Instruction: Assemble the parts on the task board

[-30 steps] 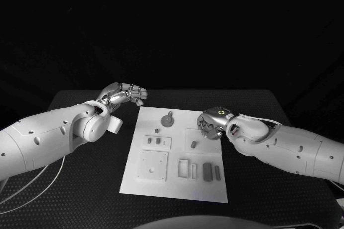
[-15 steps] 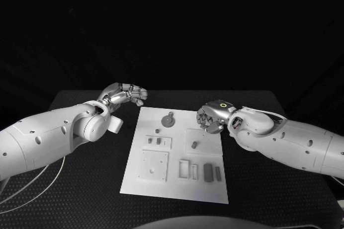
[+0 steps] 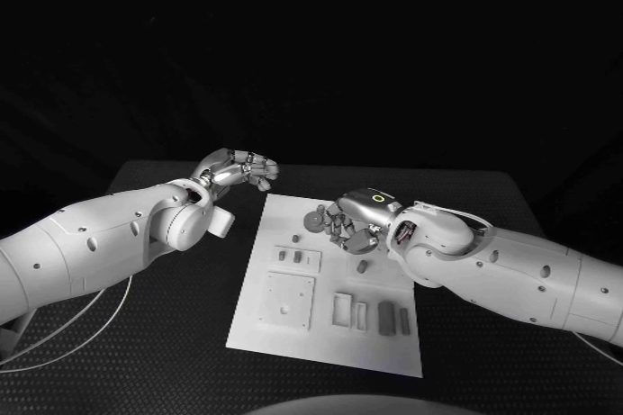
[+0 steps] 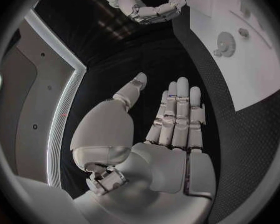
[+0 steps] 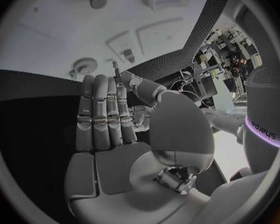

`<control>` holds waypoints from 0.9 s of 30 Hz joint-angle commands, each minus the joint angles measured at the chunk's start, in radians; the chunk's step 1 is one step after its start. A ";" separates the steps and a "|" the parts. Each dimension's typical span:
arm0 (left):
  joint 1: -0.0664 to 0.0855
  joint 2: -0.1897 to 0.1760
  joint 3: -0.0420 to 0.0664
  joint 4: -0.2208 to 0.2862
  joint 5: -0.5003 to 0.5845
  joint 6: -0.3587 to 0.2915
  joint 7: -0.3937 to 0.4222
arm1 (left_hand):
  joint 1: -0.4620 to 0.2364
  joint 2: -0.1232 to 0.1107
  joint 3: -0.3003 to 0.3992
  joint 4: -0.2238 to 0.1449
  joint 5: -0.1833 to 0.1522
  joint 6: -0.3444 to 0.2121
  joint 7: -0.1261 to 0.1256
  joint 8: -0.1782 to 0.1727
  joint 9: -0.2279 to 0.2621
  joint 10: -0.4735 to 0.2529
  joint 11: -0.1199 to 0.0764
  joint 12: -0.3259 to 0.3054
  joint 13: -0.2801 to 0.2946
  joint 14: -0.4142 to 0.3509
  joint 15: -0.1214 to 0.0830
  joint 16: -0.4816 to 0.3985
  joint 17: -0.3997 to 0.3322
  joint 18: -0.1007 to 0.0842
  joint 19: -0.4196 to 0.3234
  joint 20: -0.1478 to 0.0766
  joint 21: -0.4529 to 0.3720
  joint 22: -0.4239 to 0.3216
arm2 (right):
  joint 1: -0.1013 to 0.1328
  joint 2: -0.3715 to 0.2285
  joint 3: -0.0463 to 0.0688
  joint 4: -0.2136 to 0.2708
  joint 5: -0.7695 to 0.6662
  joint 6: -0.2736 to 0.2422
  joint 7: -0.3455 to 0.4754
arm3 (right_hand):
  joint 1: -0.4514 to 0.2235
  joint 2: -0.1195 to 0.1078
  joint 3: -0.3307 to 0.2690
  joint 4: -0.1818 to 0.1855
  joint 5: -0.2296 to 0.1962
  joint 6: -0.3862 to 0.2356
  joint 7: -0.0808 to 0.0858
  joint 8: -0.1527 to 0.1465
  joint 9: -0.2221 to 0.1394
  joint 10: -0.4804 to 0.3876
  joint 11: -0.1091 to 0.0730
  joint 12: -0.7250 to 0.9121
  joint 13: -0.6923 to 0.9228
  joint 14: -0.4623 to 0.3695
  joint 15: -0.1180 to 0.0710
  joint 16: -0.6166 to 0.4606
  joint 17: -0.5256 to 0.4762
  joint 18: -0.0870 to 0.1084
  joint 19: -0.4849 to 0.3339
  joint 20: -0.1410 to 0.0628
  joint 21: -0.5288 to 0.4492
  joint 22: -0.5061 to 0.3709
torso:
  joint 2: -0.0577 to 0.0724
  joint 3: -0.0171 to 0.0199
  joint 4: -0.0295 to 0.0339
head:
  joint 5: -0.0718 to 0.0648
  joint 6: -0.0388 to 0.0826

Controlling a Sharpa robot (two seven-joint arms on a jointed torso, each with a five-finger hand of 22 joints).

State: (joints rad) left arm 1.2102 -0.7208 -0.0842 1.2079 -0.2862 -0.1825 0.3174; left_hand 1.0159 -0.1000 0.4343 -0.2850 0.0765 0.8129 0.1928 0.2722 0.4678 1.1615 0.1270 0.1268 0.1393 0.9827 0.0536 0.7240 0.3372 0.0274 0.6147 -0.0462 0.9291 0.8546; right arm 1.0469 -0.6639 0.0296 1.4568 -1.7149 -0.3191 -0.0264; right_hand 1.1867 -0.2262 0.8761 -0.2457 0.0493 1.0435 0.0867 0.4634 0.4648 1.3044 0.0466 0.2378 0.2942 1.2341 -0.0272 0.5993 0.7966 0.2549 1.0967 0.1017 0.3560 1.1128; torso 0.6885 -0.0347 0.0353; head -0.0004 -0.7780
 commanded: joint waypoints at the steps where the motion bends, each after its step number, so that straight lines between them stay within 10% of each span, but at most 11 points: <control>1: 0.001 0.009 0.001 -0.005 0.009 -0.001 0.018 | -0.001 0.008 -0.004 0.000 0.000 -0.005 0.000 -0.004 -0.001 -0.007 0.002 -0.005 -0.001 0.003 0.005 -0.004 0.002 0.018 -0.001 0.006 -0.006 0.001 | -0.002 0.031 -0.005 -0.007 -0.005 0.000 0.016 | 0.002 0.010 0.003 -0.003 0.000 -0.003 0.004 -0.007 0.002 -0.006 0.001 -0.007 0.002 -0.004 -0.004 0.001 0.002 0.007 -0.002 0.003 0.007 0.002 | 0.001 -0.0012 0.0017 | 0.023 -0.002; 15: 0.003 0.029 0.001 -0.016 0.013 -0.004 0.020 | 0.000 0.007 -0.004 0.000 0.000 -0.005 0.000 -0.003 -0.001 -0.007 0.002 -0.004 -0.001 0.003 0.005 -0.006 0.003 0.018 -0.002 0.006 -0.007 0.001 | -0.036 0.125 -0.082 -0.039 -0.051 0.000 0.024 | 0.000 0.017 -0.001 -0.009 0.001 -0.003 0.005 -0.010 0.005 -0.007 0.002 -0.010 0.008 -0.004 -0.004 -0.001 0.006 0.007 -0.003 0.003 0.008 0.003 | 0.001 -0.0015 -0.0008 | 0.077 -0.017; 27: 0.003 0.035 0.001 -0.016 0.013 0.002 0.018 | 0.000 0.008 -0.004 0.001 0.000 -0.005 0.000 -0.002 -0.001 -0.007 0.002 -0.004 -0.001 0.003 0.006 -0.007 0.005 0.018 -0.002 0.006 -0.008 0.000 | -0.057 0.144 -0.105 -0.045 -0.063 0.004 0.028 | -0.001 0.019 -0.002 -0.014 0.001 -0.003 0.005 -0.011 0.007 -0.007 0.002 -0.012 0.012 -0.004 -0.004 -0.002 0.008 0.007 -0.003 0.003 0.008 0.004 | 0.001 -0.0006 -0.0016 | 0.096 -0.033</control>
State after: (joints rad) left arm 1.2116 -0.6889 -0.0840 1.1907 -0.2797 -0.1845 0.3213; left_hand 1.0158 -0.1000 0.4343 -0.2850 0.0765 0.8129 0.1927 0.2722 0.4679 1.1615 0.1270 0.1268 0.1395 0.9827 0.0536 0.7201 0.3401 0.0270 0.6147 -0.0462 0.9253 0.8546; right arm 0.9920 -0.5218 -0.0748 1.4115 -1.7563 -0.3198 -0.0096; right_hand 1.1874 -0.2156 0.8735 -0.2541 0.0491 1.0421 0.0880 0.4577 0.4704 1.3040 0.0469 0.2301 0.3052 1.2301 -0.0278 0.5993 0.8038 0.2548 1.0966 0.1018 0.3599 1.1152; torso 0.6897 -0.0353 0.0348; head 0.0920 -0.8082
